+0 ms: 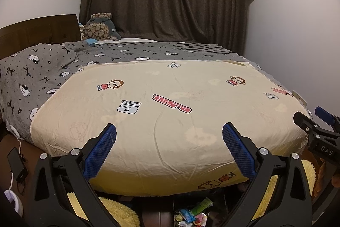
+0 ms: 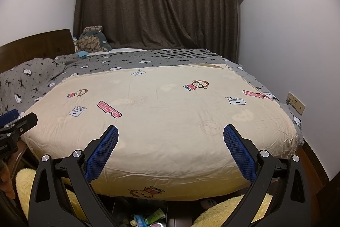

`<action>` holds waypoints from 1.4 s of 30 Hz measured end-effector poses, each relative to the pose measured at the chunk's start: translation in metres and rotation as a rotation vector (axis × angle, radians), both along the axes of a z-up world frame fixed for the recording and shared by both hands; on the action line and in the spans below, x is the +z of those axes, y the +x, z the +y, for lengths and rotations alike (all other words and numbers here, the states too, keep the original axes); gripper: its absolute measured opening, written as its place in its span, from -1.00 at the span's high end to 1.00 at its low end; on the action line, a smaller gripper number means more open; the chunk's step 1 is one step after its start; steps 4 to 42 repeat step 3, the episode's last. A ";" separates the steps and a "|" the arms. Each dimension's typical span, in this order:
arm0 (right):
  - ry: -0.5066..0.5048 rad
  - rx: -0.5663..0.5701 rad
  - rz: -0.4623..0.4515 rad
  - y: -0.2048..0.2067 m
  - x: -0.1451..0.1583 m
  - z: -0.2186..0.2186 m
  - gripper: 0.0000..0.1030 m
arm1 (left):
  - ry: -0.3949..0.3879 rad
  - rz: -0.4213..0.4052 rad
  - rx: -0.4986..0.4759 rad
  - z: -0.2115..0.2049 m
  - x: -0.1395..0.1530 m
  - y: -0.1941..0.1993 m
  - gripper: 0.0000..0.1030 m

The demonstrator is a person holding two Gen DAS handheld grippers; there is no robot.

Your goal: Collect trash

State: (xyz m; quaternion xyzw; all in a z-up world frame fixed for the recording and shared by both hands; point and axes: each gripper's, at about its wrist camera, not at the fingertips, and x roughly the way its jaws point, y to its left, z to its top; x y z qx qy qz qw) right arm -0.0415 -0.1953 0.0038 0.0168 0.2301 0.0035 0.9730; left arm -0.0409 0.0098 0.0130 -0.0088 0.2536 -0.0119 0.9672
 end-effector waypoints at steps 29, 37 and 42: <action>-0.002 0.002 0.001 0.000 0.000 0.001 -0.93 | 0.005 0.001 -0.005 0.000 0.000 0.000 -0.84; -0.002 0.002 0.001 0.000 0.000 0.001 -0.93 | 0.005 0.001 -0.005 0.000 0.000 0.000 -0.84; -0.002 0.002 0.001 0.000 0.000 0.001 -0.93 | 0.005 0.001 -0.005 0.000 0.000 0.000 -0.84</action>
